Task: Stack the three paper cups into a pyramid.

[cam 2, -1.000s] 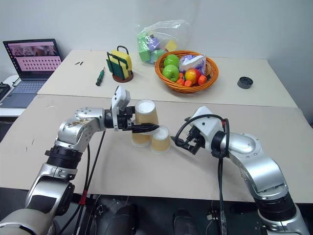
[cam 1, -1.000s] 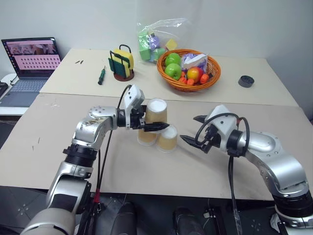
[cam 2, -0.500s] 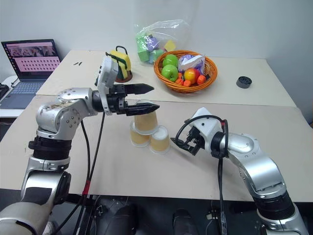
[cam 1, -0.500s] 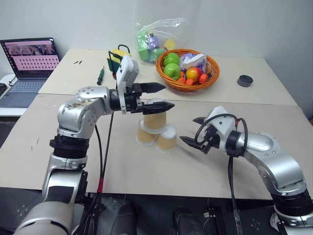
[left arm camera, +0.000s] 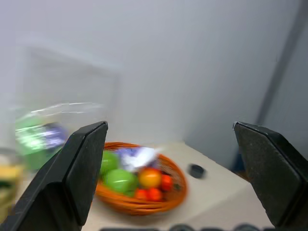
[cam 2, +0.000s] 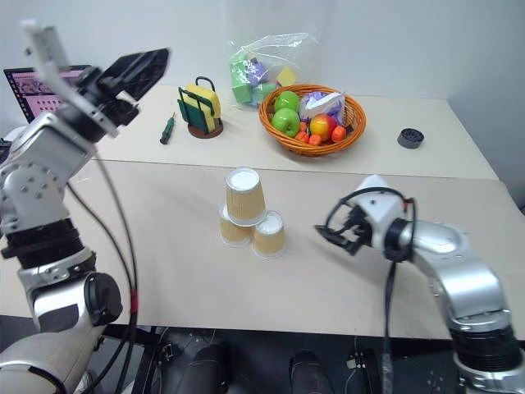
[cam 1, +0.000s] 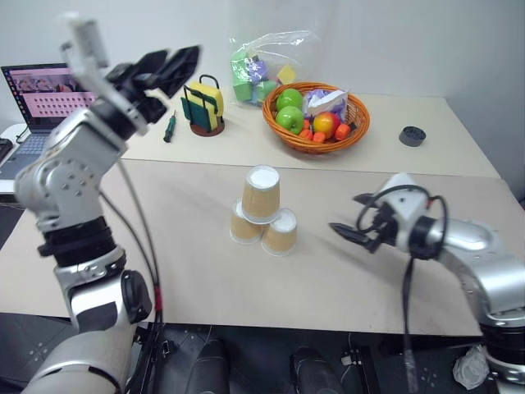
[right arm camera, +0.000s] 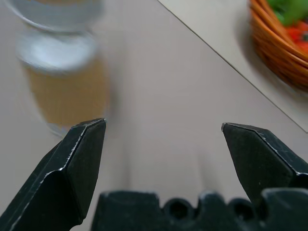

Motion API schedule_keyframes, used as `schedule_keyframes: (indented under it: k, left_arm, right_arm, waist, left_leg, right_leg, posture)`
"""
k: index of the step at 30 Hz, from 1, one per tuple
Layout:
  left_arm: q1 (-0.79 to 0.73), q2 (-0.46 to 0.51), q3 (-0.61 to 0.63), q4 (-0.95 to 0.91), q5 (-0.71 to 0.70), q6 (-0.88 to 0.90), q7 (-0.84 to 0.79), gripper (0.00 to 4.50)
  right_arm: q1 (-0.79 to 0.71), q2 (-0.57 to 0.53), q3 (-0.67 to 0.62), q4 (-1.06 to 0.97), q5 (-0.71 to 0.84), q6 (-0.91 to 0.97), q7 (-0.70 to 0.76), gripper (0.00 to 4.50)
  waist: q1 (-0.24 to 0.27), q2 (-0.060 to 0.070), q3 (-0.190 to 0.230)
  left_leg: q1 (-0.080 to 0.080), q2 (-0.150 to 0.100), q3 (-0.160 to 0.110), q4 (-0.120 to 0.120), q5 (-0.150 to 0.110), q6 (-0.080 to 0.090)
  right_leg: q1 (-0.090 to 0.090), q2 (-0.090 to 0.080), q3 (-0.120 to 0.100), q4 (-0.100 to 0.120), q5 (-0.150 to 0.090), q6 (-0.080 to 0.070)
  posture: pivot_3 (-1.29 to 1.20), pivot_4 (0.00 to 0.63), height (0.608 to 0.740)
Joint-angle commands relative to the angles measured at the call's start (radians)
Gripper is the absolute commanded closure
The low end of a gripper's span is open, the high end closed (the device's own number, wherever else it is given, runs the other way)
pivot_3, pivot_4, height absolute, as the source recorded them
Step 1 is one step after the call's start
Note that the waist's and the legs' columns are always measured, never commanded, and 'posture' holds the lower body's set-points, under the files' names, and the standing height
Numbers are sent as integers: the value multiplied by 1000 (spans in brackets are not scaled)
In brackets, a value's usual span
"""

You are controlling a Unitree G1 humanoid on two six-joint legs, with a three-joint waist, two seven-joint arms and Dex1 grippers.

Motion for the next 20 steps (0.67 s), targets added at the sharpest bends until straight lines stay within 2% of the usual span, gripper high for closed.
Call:
schedule_keyframes:
  k: [1,3,5,7,11,13,16,20]
  left_arm:
    - [146,97,121,6,102,-66,119,39]
    - [256,122,145,48,188,-139,179,39]
    - [368,132,117,72,273,-232,192,39]
    - [456,109,101,112,345,-314,240,39]
    - [540,8,118,149,396,-453,339,39]
    - [564,-41,109,166,418,-515,377,39]
    - [566,-109,100,174,408,-571,408,39]
    - [551,-123,68,207,429,-620,426,39]
  right_arm:
    - [26,-59,-76,51,-10,-73,49,0]
    - [-21,-52,-46,120,-53,-63,-4,0]
    - [-87,-16,9,194,-124,-46,-96,0]
    - [-158,68,57,287,-210,-51,-235,0]
    - [-231,290,0,472,-310,-130,-564,0]
    - [-216,370,-44,531,-316,-228,-657,0]
    - [-189,452,-117,592,-283,-355,-735,0]
    - [-176,466,-129,637,-285,-427,-744,0]
  waist:
    - [-7,0,0]
    - [-21,0,0]
    - [-29,-1,0]
    - [-28,-5,0]
    - [-10,-8,1]
    - [8,-9,1]
    - [29,-9,1]
    - [28,-8,1]
  left_leg:
    - [0,0,0,0,0,0]
    - [3,0,0,0,0,0]
    - [5,0,0,0,0,0]
    - [6,0,0,0,0,-1]
    - [5,0,0,1,1,-2]
    - [2,0,0,1,1,-2]
    - [-2,0,0,-1,1,-2]
    - [-2,0,0,0,1,-2]
  right_leg:
    - [0,0,0,0,0,0]
    - [2,0,0,0,0,0]
    - [4,0,0,0,0,0]
    - [4,0,0,0,1,-1]
    - [4,0,0,-1,2,-1]
    - [2,0,-1,-1,2,-1]
    - [-1,-1,-1,-2,2,-1]
    - [-1,0,-1,0,3,-1]
  posture:
    - [0,150,692]
    - [0,150,692]
    - [0,150,692]
    - [0,150,692]
    - [0,150,692]
    - [0,150,692]
    - [0,150,692]
    - [0,150,692]
